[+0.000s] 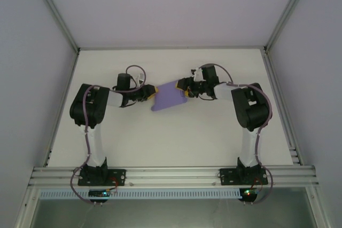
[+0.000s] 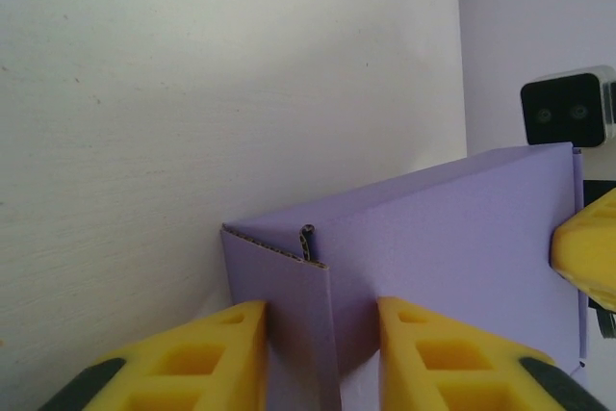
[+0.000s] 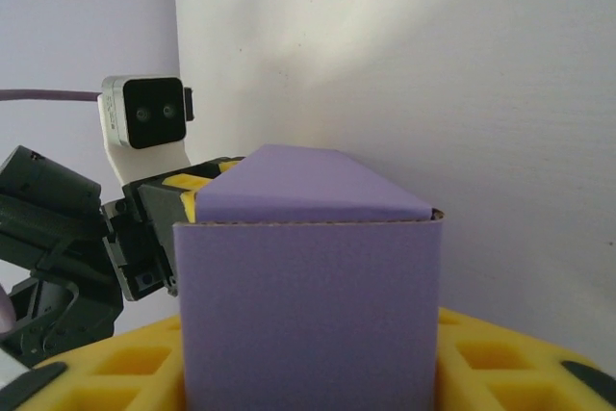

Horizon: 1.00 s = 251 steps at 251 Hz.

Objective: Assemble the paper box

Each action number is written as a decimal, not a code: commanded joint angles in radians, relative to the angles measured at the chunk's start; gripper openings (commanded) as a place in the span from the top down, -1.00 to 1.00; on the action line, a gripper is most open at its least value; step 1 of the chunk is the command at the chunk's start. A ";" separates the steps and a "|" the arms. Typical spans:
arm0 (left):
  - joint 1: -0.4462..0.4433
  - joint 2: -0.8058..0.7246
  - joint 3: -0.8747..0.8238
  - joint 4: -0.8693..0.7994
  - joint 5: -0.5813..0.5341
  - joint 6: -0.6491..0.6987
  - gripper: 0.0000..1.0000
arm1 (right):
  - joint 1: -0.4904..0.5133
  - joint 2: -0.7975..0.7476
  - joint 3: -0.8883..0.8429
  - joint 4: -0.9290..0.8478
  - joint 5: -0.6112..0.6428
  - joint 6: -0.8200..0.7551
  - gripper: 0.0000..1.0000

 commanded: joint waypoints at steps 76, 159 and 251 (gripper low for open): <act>-0.051 -0.248 0.054 -0.158 -0.076 0.227 -0.60 | -0.029 -0.210 -0.103 -0.015 0.033 -0.011 0.22; -0.465 -0.578 -0.071 -0.251 -0.803 1.004 -1.00 | -0.135 -0.473 -0.097 -0.514 0.266 -0.040 0.25; -0.664 -0.541 -0.169 -0.063 -0.946 1.421 -0.99 | -0.258 -0.520 -0.094 -0.619 0.112 0.121 0.27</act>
